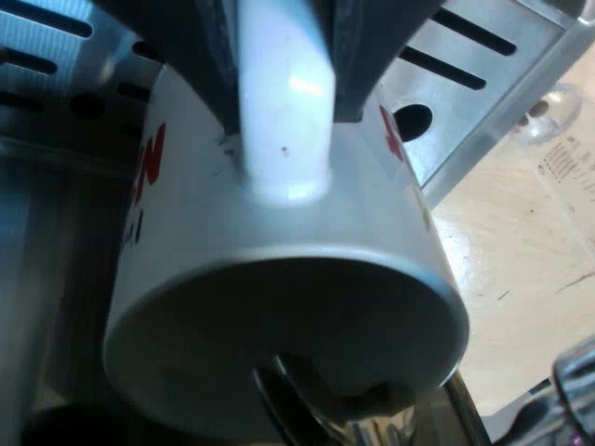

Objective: Remove mug from coffee machine

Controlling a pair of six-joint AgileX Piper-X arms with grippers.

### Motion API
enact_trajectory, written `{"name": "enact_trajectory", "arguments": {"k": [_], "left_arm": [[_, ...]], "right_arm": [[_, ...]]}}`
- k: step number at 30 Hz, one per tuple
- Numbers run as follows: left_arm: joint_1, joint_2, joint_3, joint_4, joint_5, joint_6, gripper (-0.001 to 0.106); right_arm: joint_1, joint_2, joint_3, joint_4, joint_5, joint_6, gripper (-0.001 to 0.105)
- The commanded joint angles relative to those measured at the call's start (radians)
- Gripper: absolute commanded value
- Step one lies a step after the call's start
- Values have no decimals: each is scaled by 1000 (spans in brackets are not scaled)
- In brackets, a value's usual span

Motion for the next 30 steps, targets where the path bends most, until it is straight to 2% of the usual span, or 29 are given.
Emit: {"name": "enact_trajectory", "arguments": {"k": [1, 4, 30], "left_arm": [[-3, 0, -7, -13, 8, -5, 87], [-3, 0, -7, -13, 8, -5, 87], [-3, 0, -7, -15, 8, -5, 87]], "right_arm": [[17, -23, -7, 42, -6, -61, 0], [26, -47, -7, 116, -6, -84, 0], [36, -265, -7, 491, 2, -72, 0]]}}
